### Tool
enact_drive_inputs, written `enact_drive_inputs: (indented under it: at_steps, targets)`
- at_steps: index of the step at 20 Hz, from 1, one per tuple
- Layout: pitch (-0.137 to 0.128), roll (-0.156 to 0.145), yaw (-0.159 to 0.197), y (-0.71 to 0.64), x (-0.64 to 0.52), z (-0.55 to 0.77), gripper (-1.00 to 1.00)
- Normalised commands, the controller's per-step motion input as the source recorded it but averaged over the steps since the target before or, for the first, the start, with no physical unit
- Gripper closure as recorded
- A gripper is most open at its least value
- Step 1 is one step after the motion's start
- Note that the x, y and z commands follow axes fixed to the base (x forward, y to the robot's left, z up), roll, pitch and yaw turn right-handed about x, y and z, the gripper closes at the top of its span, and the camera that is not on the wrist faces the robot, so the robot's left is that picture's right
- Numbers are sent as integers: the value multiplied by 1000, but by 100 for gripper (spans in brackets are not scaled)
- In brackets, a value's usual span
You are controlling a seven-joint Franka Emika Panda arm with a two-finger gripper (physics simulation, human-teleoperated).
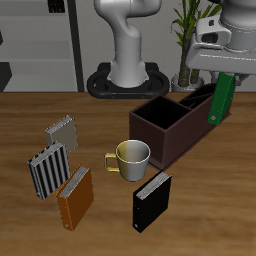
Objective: Place the green book into the left desk caddy's left compartment and place the black book into the left desk caddy's right compartment and place the orange book into the left desk caddy's right compartment
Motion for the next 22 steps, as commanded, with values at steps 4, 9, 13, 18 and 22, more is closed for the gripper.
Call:
enact_drive_inputs:
  at_steps: [4,9,13,18,22]
  targets:
    - [-42,4,-60,268,-593,108,100]
    - [-56,15,-111,273,-641,155,100]
    - [-25,18,-35,165,-404,6,100]
    - [-24,5,-14,107,-527,-63,100]
    - [2,29,-11,14,-501,-76,100]
